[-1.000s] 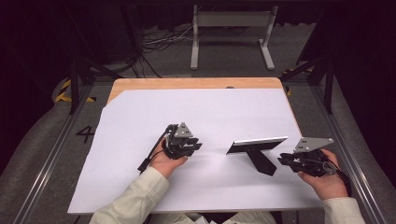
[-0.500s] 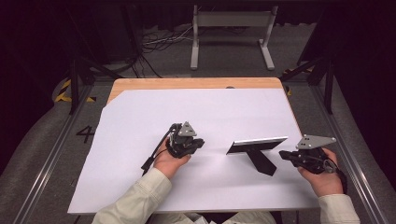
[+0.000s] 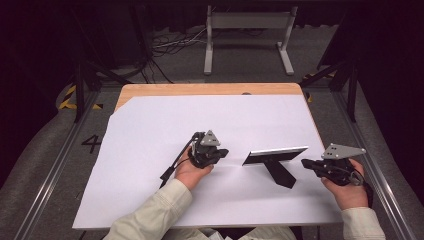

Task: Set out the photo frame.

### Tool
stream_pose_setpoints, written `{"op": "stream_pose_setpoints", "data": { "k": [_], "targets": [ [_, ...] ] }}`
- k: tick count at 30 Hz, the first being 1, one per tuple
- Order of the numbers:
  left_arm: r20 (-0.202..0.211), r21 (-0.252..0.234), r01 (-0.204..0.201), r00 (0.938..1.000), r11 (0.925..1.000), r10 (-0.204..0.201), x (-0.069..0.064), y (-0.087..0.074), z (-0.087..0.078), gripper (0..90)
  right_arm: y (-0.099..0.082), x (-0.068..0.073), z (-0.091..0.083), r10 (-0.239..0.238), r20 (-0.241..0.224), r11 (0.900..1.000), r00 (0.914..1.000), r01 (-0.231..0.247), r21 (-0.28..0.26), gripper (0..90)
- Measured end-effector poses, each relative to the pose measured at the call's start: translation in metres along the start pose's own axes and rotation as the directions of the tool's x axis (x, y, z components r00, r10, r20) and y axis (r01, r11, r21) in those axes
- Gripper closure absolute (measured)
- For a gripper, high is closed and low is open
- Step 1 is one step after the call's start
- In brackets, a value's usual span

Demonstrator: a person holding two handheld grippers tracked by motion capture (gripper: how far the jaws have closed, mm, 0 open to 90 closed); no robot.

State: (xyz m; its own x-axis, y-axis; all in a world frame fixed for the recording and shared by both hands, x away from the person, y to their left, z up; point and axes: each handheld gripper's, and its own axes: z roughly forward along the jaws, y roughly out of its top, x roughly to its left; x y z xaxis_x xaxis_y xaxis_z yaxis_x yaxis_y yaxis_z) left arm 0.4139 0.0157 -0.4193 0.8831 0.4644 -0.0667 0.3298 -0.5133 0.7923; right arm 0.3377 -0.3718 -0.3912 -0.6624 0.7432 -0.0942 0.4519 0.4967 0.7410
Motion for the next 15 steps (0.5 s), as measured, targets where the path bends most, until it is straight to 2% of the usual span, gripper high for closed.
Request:
{"op": "stream_pose_setpoints", "data": {
  "k": [2,4,5,6,9,11,15],
  "targets": [
    [0.005,0.006,0.001,1.0,1.0,-0.001,-0.001,0.002,0.006,90.0,-0.002,0.0,-0.001,0.003,0.002,1.0,1.0,-0.003,0.002,89.7],
    [0.023,0.012,0.026,0.9994,0.9996,-0.026,-0.001,0.003,0.012,90.0,-0.004,0.001,-0.004,0.008,0.006,1.0,0.9999,-0.008,0.0,89.7],
    [0.023,0.012,0.026,0.9994,0.9996,-0.026,-0.001,0.003,0.012,90.0,-0.004,0.001,-0.004,0.008,0.006,1.0,0.9999,-0.008,0.0,89.7],
    [0.036,0.012,0.053,0.9979,0.9985,-0.053,0.0,0.003,0.016,90.0,-0.005,0.001,-0.006,0.01,0.01,0.9999,0.9999,-0.01,-0.002,89.7],
    [0.045,0.02,0.089,0.995,0.9959,-0.09,0.0,0.004,0.024,90.0,-0.007,0.001,-0.009,0.016,0.018,0.9999,0.9997,-0.016,-0.004,89.7],
    [0.05,0.027,0.093,0.9943,0.9953,-0.094,0.0,0.005,0.027,90.0,-0.009,0.001,-0.011,0.019,0.021,0.9998,0.9996,-0.019,-0.003,89.7],
    [0.072,0.03,0.077,0.9942,0.9966,-0.079,-0.004,0.008,0.035,90.0,-0.01,0.002,-0.012,0.015,0.021,0.9999,0.9997,-0.015,-0.002,89.7]
  ]
}}
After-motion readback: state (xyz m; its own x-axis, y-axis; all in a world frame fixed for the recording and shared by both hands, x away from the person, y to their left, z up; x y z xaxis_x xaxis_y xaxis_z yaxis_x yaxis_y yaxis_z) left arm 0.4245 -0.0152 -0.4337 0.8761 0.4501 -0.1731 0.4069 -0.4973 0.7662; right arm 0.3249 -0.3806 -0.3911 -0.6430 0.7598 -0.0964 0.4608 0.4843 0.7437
